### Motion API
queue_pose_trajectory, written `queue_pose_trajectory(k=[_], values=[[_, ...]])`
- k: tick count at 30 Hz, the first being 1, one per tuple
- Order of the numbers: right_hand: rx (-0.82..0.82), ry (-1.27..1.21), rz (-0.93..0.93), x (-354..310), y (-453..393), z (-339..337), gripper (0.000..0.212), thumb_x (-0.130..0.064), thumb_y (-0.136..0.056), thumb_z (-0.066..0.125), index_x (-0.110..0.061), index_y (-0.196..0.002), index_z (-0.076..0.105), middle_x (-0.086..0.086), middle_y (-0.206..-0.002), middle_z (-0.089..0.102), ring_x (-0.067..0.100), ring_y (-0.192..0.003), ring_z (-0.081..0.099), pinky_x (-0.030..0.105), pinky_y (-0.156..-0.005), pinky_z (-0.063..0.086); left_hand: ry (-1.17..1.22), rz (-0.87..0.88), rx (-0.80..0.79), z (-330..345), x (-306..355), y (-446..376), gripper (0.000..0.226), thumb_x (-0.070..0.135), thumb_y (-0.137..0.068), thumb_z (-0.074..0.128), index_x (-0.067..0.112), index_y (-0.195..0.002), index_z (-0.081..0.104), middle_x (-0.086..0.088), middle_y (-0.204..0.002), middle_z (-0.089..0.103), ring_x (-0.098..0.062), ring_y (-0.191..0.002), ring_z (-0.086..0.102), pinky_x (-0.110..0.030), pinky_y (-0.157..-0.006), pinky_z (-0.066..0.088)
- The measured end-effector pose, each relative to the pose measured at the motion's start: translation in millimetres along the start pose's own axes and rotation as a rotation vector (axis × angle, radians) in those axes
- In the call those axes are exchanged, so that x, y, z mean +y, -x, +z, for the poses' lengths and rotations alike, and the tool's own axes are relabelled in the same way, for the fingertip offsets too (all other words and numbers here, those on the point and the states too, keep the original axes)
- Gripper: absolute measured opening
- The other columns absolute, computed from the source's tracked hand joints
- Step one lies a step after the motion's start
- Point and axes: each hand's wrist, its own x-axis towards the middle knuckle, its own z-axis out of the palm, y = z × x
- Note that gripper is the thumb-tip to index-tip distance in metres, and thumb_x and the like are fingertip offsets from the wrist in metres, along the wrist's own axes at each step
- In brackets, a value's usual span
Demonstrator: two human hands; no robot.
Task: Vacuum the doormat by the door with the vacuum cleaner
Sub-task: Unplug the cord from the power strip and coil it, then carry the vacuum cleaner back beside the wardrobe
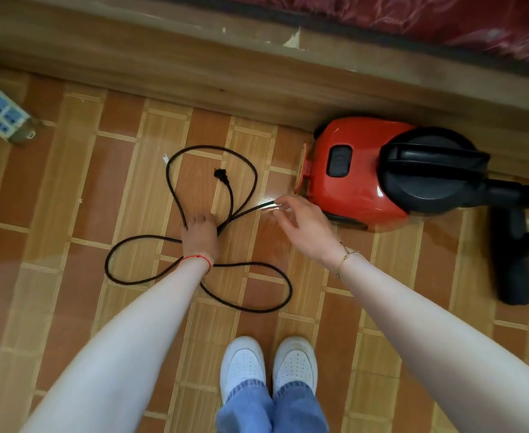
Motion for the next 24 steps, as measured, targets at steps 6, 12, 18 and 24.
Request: queue_pose_trajectory(k=[6, 12, 18, 24], values=[[0.065, 0.063, 0.038, -27.9, 32.4, -32.3, 0.031, -0.033, -0.099, 0.046, -0.016, -0.123, 0.057, 0.002, -0.113, 0.063, 0.019, -0.104, 0.055, 0.035, -0.088, 0.048, 0.169, 0.101, 0.014, -65.4, -0.6, 42.6, 0.028, 0.010, -0.094, 0.047, 0.003, -0.121, 0.049, -0.021, -0.112, 0.056, -0.043, -0.094, 0.060, -0.046, -0.076, 0.052], [0.159, 0.156, 0.028, -79.4, 82.8, -94.7, 0.034, -0.036, -0.099, 0.048, -0.017, -0.126, 0.054, 0.000, -0.116, 0.061, 0.018, -0.109, 0.050, 0.035, -0.095, 0.046, 0.304, 0.199, 0.064, -159.0, 45.1, 100.7, 0.040, 0.008, -0.085, 0.062, 0.008, -0.122, 0.047, -0.015, -0.110, 0.056, -0.035, -0.097, 0.059, -0.045, -0.080, 0.052], [0.344, 0.148, 0.049, -116.8, 117.5, -170.3, 0.032, -0.030, -0.098, 0.050, -0.016, -0.126, 0.054, -0.001, -0.120, 0.059, 0.016, -0.115, 0.047, 0.029, -0.101, 0.041, 0.443, 0.259, 0.030, -226.9, 105.0, 141.8, 0.075, -0.006, -0.080, 0.058, 0.027, -0.141, 0.029, -0.009, -0.119, 0.053, -0.029, -0.103, 0.056, -0.038, -0.081, 0.050], [0.555, 0.124, 0.170, -106.8, 137.3, -237.1, 0.032, -0.026, -0.095, 0.056, -0.013, -0.124, 0.056, 0.001, -0.121, 0.059, 0.019, -0.116, 0.048, 0.032, -0.102, 0.042, 0.423, 0.358, -0.040, -266.8, 160.2, 156.8, 0.069, -0.002, -0.084, 0.057, 0.025, -0.142, 0.031, -0.009, -0.115, 0.047, -0.028, -0.090, 0.056, -0.037, -0.076, 0.049]])
